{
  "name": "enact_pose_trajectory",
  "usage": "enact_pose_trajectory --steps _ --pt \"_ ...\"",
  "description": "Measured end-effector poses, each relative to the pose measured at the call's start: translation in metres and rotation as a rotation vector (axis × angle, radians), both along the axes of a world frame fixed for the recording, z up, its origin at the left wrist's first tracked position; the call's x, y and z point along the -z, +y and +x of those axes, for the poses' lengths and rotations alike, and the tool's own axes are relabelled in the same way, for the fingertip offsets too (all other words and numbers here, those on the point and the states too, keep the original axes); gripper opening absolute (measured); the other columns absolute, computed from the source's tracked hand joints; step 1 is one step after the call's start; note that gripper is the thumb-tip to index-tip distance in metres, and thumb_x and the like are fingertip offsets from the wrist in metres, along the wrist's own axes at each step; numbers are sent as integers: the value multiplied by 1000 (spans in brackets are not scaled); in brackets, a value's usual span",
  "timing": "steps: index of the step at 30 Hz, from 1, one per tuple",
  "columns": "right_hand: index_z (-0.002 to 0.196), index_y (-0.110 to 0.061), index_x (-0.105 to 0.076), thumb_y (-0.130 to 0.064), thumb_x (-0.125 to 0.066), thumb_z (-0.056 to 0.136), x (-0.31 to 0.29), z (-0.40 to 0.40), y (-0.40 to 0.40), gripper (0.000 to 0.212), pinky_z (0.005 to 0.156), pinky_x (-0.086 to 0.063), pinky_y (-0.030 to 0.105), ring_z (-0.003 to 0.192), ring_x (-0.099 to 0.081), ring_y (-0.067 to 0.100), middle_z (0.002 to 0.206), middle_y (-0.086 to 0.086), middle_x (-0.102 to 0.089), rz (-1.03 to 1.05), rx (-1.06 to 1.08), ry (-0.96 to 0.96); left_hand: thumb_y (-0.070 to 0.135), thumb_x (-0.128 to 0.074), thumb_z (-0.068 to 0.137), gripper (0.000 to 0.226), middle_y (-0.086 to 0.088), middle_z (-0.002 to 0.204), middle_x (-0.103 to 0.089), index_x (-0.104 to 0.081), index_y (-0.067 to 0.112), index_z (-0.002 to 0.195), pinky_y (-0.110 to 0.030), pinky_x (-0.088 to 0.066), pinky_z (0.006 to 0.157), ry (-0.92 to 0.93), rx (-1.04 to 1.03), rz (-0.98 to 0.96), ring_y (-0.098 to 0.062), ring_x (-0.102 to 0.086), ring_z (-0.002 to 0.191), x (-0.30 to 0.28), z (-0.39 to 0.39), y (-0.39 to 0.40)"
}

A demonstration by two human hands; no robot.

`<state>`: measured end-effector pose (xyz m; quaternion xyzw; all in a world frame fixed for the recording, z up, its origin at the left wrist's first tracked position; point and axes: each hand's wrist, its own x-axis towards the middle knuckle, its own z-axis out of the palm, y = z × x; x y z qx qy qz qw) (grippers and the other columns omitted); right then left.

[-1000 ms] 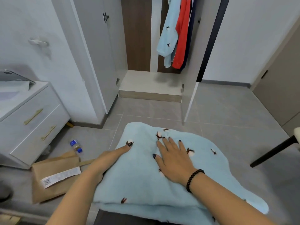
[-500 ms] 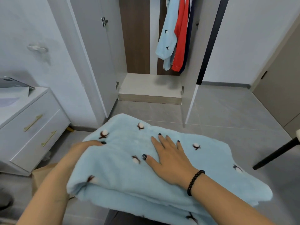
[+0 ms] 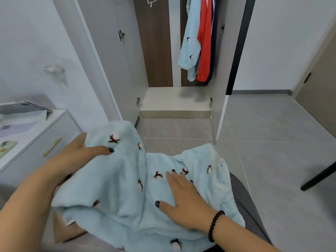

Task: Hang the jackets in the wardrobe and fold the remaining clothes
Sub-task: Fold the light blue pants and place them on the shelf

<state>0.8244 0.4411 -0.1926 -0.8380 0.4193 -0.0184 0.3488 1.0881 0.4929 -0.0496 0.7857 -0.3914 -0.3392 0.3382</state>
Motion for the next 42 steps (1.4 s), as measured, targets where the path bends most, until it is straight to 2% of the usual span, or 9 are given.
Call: enact_pose_trajectory --steps 6,10,13,16,20,23,31,35,42 --pt "146 -13 -37 -41 -52 90 -30 -37 -2 65 117 -11 49 147 -15 29 156 11 -27 -618 283 118 50 -74 70 86 13 111 -50 -27 34 141 -25 -39 72 -470 375 191 -12 -53 96 -21 -87 -61" --pt "151 -22 -21 -33 -34 99 -15 -77 -6 55 119 -4 29 148 -2 16 161 -3 -10 -406 371 122 47 -69 73 79 13 99 -51 -27 33 137 -21 -39 64 -442 543 79 -3 -51 83 10 -162 -80" --pt "136 -32 -50 -16 -45 98 -16 -98 -5 43 107 -23 9 135 -33 0 145 -17 -43 -206 554 -321 45 -67 75 67 16 90 -54 -34 32 131 -18 -39 61 -230 596 -16 2 -53 76 46 -202 -80" --pt "95 -34 -74 -2 -45 91 -27 -115 -15 43 81 -49 18 95 -65 3 100 -16 -72 110 779 -630 57 -57 75 63 26 95 -57 -38 40 132 -19 -43 71 -1 623 -38 4 -57 80 69 -217 -74" --pt "87 -17 -74 -7 -55 89 -46 -130 -37 21 74 -53 26 88 -69 16 90 2 -75 300 955 -806 44 -56 89 34 24 96 -63 -52 37 123 -21 -53 71 268 519 -155 1 -64 76 81 -204 -67" --pt "94 -24 -68 -15 -60 88 -59 -124 -60 13 75 -48 20 92 -64 9 98 -4 -71 106 879 -688 28 -53 97 26 22 111 -63 -56 41 119 -12 -48 80 173 540 -251 4 -63 91 87 -198 -53" --pt "133 -18 -48 -40 -67 84 -83 -43 -134 57 89 -41 22 113 -49 14 128 -3 -51 -88 449 -318 74 -8 78 75 15 161 -3 -11 50 149 -37 10 118 -567 534 -161 -4 12 146 105 -203 -45" --pt "95 -8 -65 -19 -63 86 -60 -35 -148 15 59 -43 18 85 -59 20 85 -3 -61 -143 438 -215 92 7 66 92 14 161 11 6 51 148 -52 23 112 -590 458 -87 -9 26 144 112 -213 -44" --pt "80 -10 -62 -4 -53 78 -84 -21 -166 11 70 -53 31 79 -60 26 83 9 -63 -202 390 145 88 10 69 95 5 162 11 5 42 152 -52 30 107 -621 446 -99 -16 27 145 111 -235 -46"
